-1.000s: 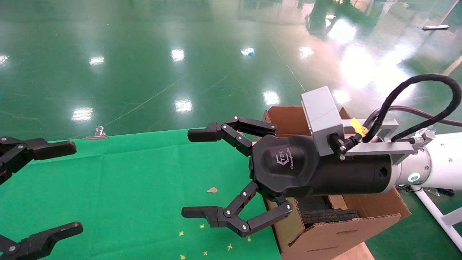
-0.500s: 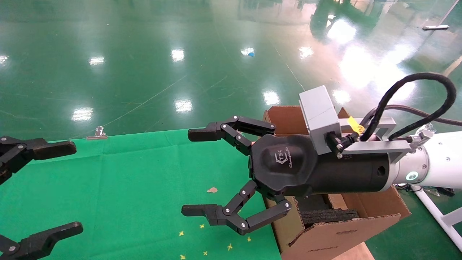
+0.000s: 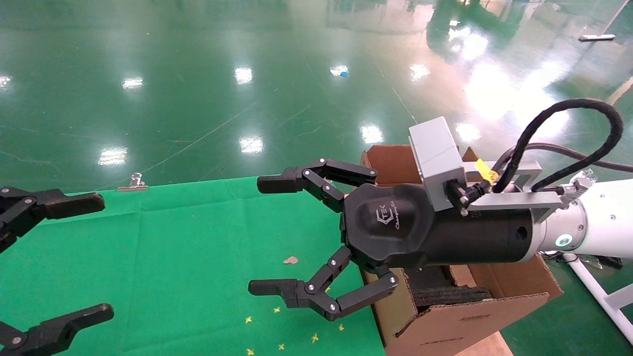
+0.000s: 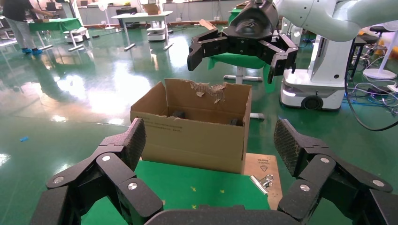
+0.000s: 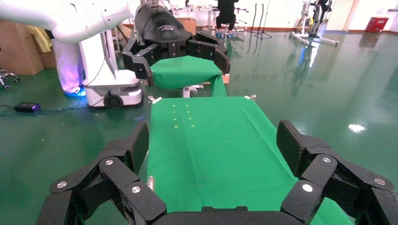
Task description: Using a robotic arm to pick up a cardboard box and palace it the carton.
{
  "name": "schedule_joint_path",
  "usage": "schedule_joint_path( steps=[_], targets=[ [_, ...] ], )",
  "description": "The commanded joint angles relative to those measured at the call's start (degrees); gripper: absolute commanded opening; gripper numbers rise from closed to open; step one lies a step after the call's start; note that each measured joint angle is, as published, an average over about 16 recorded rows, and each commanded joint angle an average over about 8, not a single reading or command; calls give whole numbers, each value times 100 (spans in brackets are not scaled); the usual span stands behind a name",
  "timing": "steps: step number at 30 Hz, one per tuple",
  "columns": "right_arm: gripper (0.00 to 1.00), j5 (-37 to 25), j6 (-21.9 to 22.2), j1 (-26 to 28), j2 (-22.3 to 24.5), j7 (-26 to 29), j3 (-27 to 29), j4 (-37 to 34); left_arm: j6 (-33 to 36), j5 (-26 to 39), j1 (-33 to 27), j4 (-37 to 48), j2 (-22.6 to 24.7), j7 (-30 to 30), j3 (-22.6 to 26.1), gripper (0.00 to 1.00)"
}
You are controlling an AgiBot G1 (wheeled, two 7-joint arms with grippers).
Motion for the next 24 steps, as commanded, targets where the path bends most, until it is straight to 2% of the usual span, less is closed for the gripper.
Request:
schedule_joint_path(
  steps=[1,24],
  targets=[
    [100,-1,0,1,-1,1,-1,-1,0,0,0,0,0,0,0,100],
    [100,-4,1,8,-2,1,-9,-8,0,0,0,0,0,0,0,100]
  ],
)
